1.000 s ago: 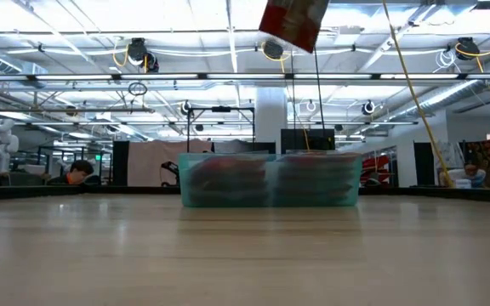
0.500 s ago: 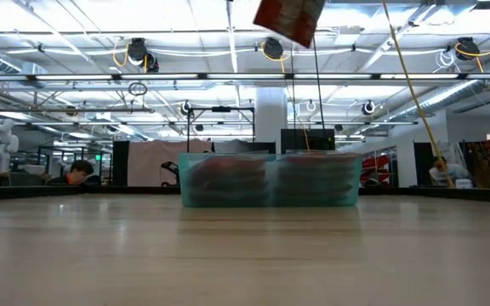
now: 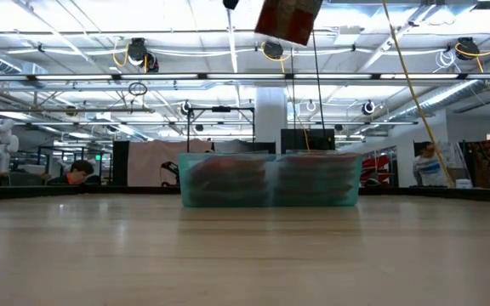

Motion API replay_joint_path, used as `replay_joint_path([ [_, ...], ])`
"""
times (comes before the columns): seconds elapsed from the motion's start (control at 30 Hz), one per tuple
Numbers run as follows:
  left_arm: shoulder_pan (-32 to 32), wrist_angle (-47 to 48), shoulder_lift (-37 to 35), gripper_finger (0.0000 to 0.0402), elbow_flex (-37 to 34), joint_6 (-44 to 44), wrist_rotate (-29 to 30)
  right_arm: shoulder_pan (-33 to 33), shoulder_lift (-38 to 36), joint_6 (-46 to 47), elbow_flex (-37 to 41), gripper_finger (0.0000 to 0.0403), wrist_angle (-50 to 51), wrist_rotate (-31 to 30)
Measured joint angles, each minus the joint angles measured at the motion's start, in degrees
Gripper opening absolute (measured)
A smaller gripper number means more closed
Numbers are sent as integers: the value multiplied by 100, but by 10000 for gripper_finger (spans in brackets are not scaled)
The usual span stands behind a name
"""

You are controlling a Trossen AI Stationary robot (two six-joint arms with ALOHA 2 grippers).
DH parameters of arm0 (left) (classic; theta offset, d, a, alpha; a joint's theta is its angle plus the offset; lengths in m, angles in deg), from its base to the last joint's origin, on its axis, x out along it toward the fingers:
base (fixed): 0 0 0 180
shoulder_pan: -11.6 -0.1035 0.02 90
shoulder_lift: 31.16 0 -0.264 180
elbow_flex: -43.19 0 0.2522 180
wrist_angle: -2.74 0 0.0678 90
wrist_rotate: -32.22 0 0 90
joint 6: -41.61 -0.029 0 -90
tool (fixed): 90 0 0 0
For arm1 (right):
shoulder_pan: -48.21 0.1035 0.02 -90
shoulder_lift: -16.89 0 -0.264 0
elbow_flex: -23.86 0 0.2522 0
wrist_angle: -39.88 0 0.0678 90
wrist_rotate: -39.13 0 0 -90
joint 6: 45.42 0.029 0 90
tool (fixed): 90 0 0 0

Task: Sort popcorn bags into baskets
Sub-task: Put the red popcorn bag into the green bin

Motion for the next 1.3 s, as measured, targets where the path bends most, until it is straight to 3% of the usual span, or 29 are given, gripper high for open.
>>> replay_joint_path([
  [0.2, -186, -53, 0, 256, 0, -197, -373, 93, 173, 2, 0, 0, 6, 282],
  [0.53, -552, -389, 4, 133, 0, -952, -1790, 214, 205, -169, 0, 0, 201, 509],
  [0.8, -589, -91, 0, 166, 0, -1447, -2247, 212, 203, -158, 0, 0, 586, 803],
  [0.9, -589, 155, 0, 162, -2, -1831, -2333, 212, 203, -154, 0, 0, 760, 864],
  [1.0, -589, 136, 0, 124, -2, -2167, -2412, 212, 203, -152, 0, 0, 903, 915],
  [1.17, -591, 322, 0, 25, -2, -2555, -2437, 212, 205, 138, 0, 0, 1151, 917],
  [1.3, -670, 601, 0, 17, -2, -2860, -2541, 212, 207, 487, 2, 10, 1270, 931],
])
